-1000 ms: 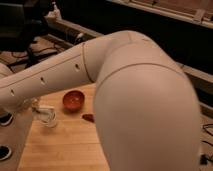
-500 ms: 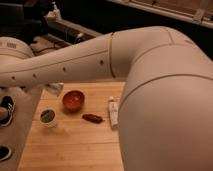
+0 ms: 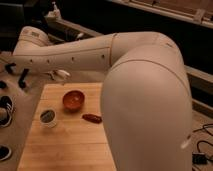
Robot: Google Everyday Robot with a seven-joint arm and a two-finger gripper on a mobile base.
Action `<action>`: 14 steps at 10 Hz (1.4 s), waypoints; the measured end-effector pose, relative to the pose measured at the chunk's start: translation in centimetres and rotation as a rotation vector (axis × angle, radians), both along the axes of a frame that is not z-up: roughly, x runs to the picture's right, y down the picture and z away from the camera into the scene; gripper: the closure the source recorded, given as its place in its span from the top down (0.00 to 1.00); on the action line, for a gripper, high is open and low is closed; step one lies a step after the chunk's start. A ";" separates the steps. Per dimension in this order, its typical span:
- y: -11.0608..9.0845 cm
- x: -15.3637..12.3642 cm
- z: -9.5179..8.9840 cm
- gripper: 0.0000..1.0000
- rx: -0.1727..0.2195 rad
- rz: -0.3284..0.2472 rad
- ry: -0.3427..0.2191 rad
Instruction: Place the white sponge in the ceramic bowl
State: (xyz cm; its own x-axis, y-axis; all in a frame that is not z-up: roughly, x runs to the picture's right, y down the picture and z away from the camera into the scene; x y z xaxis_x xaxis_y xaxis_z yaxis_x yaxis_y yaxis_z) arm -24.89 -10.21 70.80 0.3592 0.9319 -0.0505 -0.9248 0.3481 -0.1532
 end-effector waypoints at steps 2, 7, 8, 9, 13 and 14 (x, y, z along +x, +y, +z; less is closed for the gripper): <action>1.6 0.9 3.1 0.00 -0.069 0.011 0.024; 6.9 2.3 8.8 0.00 -0.217 0.016 0.073; 7.7 2.6 9.8 0.00 -0.242 0.021 0.078; 8.3 2.8 10.6 0.00 -0.257 0.026 0.082; 10.1 3.3 13.5 0.32 -0.310 0.043 0.115; 10.4 3.3 14.0 0.44 -0.318 0.042 0.121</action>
State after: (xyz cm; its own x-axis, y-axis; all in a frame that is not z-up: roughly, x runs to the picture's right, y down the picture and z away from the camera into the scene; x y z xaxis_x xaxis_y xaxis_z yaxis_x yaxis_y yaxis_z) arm -21.64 0.18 84.76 0.2948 0.8763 -0.3810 -0.9554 0.2620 -0.1367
